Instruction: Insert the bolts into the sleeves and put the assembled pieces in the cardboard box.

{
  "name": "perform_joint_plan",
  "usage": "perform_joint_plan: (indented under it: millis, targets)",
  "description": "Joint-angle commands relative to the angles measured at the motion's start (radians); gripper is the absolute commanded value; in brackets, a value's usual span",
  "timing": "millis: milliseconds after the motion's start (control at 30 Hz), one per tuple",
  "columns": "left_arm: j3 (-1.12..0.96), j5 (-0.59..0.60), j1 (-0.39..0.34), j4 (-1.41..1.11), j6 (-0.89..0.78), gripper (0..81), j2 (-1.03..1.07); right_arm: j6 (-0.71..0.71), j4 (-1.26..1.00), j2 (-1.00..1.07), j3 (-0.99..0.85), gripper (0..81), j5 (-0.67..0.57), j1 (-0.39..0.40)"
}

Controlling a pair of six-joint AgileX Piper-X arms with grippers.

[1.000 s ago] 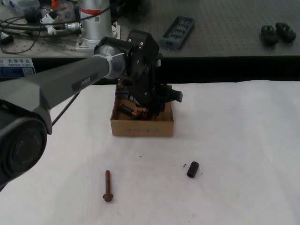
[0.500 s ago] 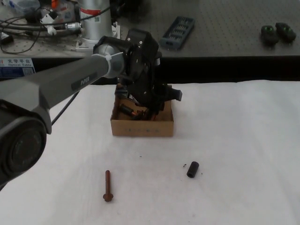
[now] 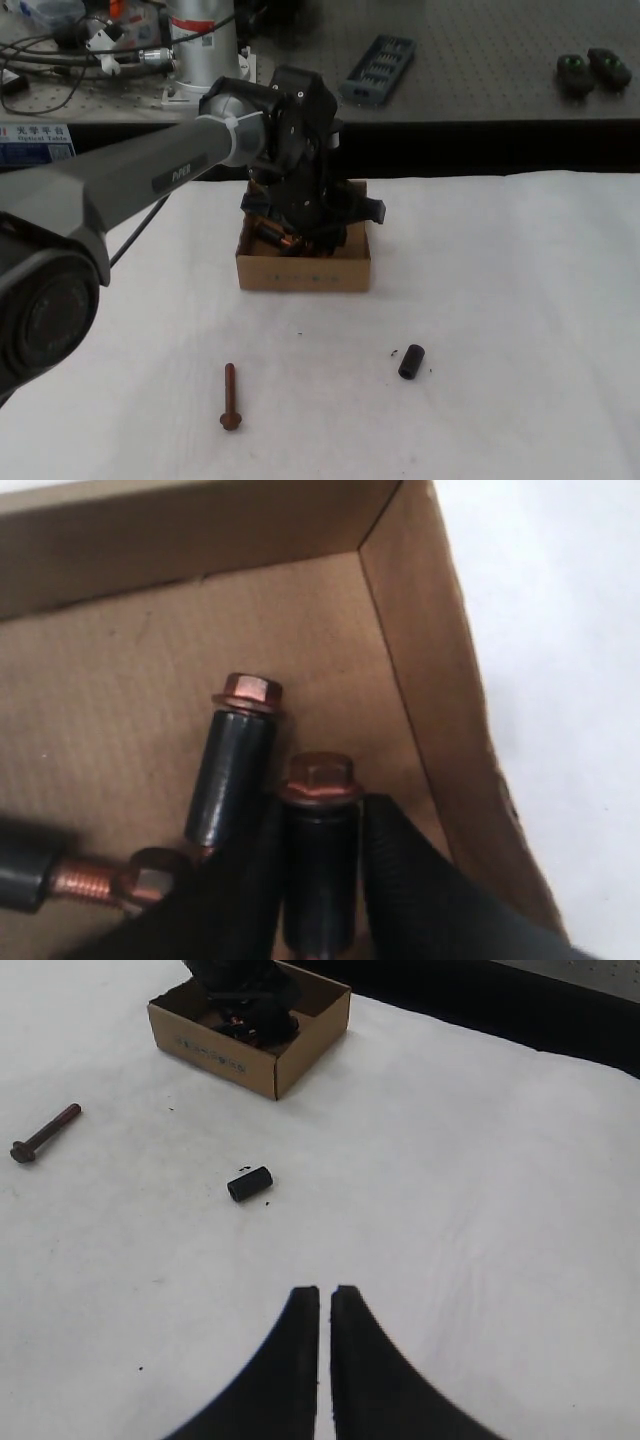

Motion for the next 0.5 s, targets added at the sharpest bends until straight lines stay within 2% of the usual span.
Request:
perform_joint_plan:
  millis: [0, 267, 467]
  targets:
    - [-0.018, -0.007, 0.001, 0.000, -0.007, 27.0, 0.006, 0.006, 0.006, -0.007, -0.004, 3.7, -0.005, -0.007]
    - [-0.018, -0.007, 0.001, -0.040, -0.007, 26.3, -0.014, 0.006, -0.010, -0.007, -0.004, 3.7, -0.005, -0.007]
    - [-0.024, -0.007, 0.006, -0.049, -0.007, 26.3, -0.095, 0.004, -0.111, -0.005, -0.004, 3.7, -0.005, -0.007]
